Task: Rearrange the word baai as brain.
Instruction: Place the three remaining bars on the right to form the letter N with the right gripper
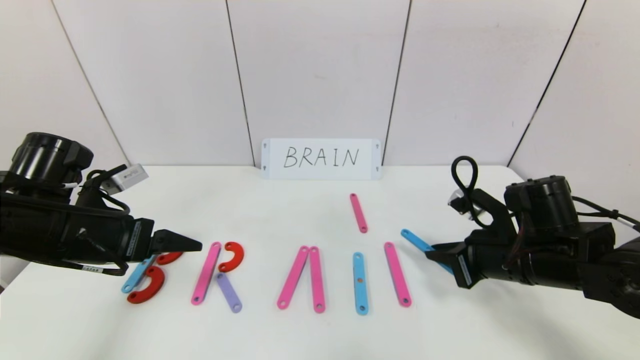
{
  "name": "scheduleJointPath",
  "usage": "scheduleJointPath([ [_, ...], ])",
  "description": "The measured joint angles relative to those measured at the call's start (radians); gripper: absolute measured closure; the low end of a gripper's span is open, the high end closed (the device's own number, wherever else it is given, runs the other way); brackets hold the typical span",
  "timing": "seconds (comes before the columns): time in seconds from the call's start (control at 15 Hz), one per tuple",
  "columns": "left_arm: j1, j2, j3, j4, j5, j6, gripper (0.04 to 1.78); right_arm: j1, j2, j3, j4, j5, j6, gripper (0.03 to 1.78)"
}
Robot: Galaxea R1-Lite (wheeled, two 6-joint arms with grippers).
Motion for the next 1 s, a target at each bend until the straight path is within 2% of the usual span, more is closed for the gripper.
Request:
scheduleJointPath([
  [0.6, -0.001, 0.005, 0.000, -0.001, 0.000, 0.000, 0.08, -0.046, 0.120, 0.057, -0.154, 0.002, -0.013, 1.54],
  [0.8, -0.001, 0.008, 0.000, -0.001, 0.000, 0.000, 0.08, -0.069, 0.134, 0.062, -0.154, 0.063, -0.073, 1.54],
  [1.0, -0.001, 0.010, 0.000, -0.001, 0.000, 0.000, 0.08, -0.080, 0.140, 0.063, -0.157, 0.088, -0.081, 1.54],
])
